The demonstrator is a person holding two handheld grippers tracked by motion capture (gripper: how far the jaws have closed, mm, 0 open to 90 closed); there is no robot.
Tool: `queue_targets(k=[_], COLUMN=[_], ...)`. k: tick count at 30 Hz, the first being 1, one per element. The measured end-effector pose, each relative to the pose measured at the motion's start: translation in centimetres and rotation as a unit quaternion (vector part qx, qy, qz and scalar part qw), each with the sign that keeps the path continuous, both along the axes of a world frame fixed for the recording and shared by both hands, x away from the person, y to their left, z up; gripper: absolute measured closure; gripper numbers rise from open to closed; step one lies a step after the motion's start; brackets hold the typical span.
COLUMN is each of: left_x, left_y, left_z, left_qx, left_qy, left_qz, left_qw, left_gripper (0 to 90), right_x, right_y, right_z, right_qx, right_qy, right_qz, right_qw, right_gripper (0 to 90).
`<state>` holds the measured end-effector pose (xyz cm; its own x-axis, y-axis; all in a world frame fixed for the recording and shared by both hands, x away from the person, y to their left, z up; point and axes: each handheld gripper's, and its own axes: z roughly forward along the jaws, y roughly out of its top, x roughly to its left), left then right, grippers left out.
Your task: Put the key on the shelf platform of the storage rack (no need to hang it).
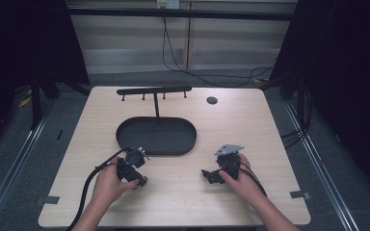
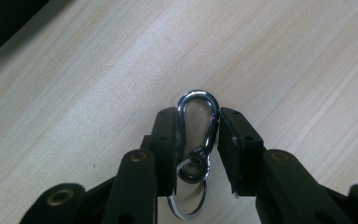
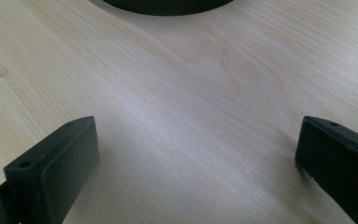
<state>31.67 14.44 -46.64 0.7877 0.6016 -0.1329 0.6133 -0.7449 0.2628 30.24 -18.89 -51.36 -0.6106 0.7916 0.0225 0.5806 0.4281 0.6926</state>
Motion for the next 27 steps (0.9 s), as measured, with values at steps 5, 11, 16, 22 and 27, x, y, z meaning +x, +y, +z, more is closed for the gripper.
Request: queue_targets(k=[5, 11, 16, 22, 27], left_x=[0.1, 0.3, 0.3, 0.3, 0.2], left_y=[0.4, 0.6, 0.5, 0.7, 1.2], left_z=[0.7, 0.5, 0.5, 0.7, 0.9], left_qx=[-0.022, -0.03, -0.028, -0.032, -0.031], left_qy=[-0.005, 0.005, 0.004, -0.001, -0.002], left_qz=[0.006, 0.004, 0.006, 0.014, 0.025], left_qw=[0.9997, 0.9995, 0.9996, 0.9994, 0.9992], left_gripper=[89.5, 89.1, 90.0, 87.3, 73.1], right_x=[0.0, 0.0, 0.0, 0.0, 0.0], right_y=[0.0, 0.0, 0.0, 0.0, 0.0], right_z=[0.0, 0.0, 0.0, 0.0, 0.0], right_qx=[0.0, 0.0, 0.0, -0.001, -0.001], right_qy=[0.0, 0.0, 0.0, -0.001, -0.001], right_qz=[0.0, 0.001, 0.001, 0.001, 0.001], right_qw=[1.0, 1.0, 1.0, 1.0, 1.0], right_gripper=[0.0, 0.0, 0.0, 0.0, 0.0])
